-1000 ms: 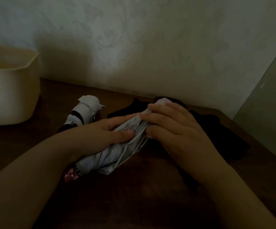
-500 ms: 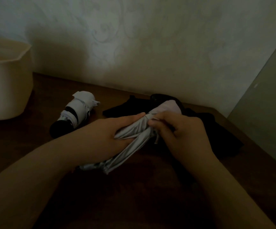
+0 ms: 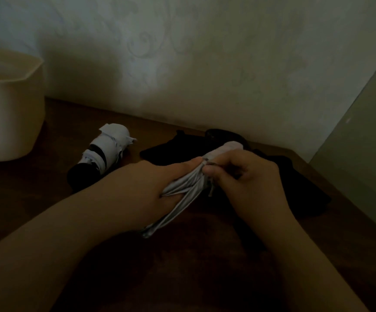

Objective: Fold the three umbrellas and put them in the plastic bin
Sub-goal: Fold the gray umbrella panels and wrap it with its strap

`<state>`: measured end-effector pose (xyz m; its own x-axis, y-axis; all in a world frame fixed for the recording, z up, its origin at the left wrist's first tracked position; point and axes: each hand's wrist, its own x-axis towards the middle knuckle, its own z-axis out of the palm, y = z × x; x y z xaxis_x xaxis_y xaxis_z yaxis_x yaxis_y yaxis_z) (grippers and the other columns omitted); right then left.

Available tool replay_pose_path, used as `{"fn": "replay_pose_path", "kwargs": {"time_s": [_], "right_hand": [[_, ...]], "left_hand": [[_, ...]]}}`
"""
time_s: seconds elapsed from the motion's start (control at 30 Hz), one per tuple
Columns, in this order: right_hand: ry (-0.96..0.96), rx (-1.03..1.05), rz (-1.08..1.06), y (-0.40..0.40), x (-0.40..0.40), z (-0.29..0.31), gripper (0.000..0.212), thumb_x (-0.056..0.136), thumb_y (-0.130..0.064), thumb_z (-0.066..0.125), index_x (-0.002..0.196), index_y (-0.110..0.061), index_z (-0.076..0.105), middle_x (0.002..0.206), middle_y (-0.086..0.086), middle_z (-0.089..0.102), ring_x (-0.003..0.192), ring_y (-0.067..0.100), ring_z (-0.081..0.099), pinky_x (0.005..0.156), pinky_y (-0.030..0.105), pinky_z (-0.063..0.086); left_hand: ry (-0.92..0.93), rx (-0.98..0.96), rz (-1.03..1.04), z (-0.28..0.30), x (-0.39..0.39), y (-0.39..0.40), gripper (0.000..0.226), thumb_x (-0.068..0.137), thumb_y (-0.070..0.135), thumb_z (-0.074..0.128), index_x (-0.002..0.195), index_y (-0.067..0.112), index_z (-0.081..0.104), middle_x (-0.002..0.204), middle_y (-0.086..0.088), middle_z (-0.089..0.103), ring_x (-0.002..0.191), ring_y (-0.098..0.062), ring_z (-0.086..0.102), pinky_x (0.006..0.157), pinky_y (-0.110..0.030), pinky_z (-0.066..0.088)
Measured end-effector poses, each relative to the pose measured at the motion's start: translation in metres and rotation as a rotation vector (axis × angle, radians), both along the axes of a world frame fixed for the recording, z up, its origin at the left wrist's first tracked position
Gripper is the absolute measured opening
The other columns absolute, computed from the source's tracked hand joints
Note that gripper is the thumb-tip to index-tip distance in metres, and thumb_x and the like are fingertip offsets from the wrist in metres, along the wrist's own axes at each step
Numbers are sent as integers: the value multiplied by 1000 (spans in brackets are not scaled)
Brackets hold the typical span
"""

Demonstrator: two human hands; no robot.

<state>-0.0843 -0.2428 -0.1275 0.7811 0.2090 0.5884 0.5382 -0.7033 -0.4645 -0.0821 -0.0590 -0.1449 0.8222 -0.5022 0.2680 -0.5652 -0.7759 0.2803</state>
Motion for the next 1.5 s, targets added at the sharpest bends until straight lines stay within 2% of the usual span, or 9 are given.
{"fn": "replay_pose_path", "kwargs": {"time_s": [0.23, 0.4, 0.53, 0.67, 0.77, 1.0, 1.17, 1.33, 1.5], "right_hand": [[190, 329, -84, -8, 2, -1, 32, 70, -28, 80, 77, -19, 49, 67, -8, 42, 52, -4, 40, 47, 8, 36], [199, 466, -77, -1, 5, -8, 25, 75, -32, 74, 81, -28, 50, 92, -2, 51, 79, 1, 50, 64, 14, 41], [125, 525, -205, 9, 8, -11, 32, 74, -40, 72, 84, -34, 42, 100, -6, 46, 96, 11, 49, 75, 25, 46], [128, 549, -232, 15, 8, -9, 43, 75, -48, 67, 100, -29, 38, 103, -18, 36, 102, 10, 45, 77, 19, 43], [344, 594, -205, 20, 7, -10, 49, 79, -57, 58, 112, -27, 38, 105, -10, 47, 93, 7, 54, 67, 19, 45], [601, 407, 20, 58, 14, -15, 44, 96, -39, 47, 137, -25, 43, 117, -8, 58, 88, -2, 58, 71, 11, 49], [849, 594, 159, 78, 25, -7, 37, 102, -27, 35, 87, -30, 68, 91, -6, 73, 86, 6, 69, 80, 23, 55], [605, 110, -89, 63, 25, -3, 32, 95, -35, 52, 126, -31, 57, 130, -9, 57, 118, 6, 52, 99, 23, 37], [347, -249, -627, 1, 28, 0, 59, 91, -48, 50, 142, -21, 35, 146, 8, 34, 133, 30, 31, 106, 40, 32]], "left_hand": [[-45, 31, 56, -2, -4, -9, 67, 94, 47, 32, 115, 57, -31, 76, 13, 51, 65, -5, 51, 60, -15, 41], [-37, 7, 89, -1, -7, -14, 71, 95, 47, 33, 110, 53, -36, 72, 13, 45, 61, -5, 48, 53, -13, 37], [-28, 17, 96, -5, -8, -20, 76, 95, 48, 35, 107, 55, -40, 102, 10, 59, 79, -6, 56, 69, -19, 48], [89, -341, 183, -3, -11, -26, 70, 92, 46, 44, 145, 43, -1, 113, 8, 58, 92, -12, 60, 75, -21, 47], [190, -610, 225, -7, -3, -20, 53, 91, 44, 49, 140, 34, 31, 102, 20, 51, 92, -2, 56, 74, -17, 42], [587, -1054, 237, -4, 21, -8, 63, 83, 22, 66, 138, 18, 36, 103, 6, 55, 87, -10, 57, 61, -21, 46], [379, -849, 284, -5, 31, 25, 69, 71, 4, 75, 129, 9, 39, 106, 2, 55, 83, -3, 52, 70, -18, 46], [264, -459, 375, -13, 36, 38, 59, 90, 15, 57, 141, 12, 26, 135, -7, 42, 122, -20, 43, 101, -24, 33], [-48, -165, 591, -21, 35, 37, 50, 89, 38, 55, 133, 21, 41, 133, -6, 38, 122, -24, 39, 98, -32, 35]]}}
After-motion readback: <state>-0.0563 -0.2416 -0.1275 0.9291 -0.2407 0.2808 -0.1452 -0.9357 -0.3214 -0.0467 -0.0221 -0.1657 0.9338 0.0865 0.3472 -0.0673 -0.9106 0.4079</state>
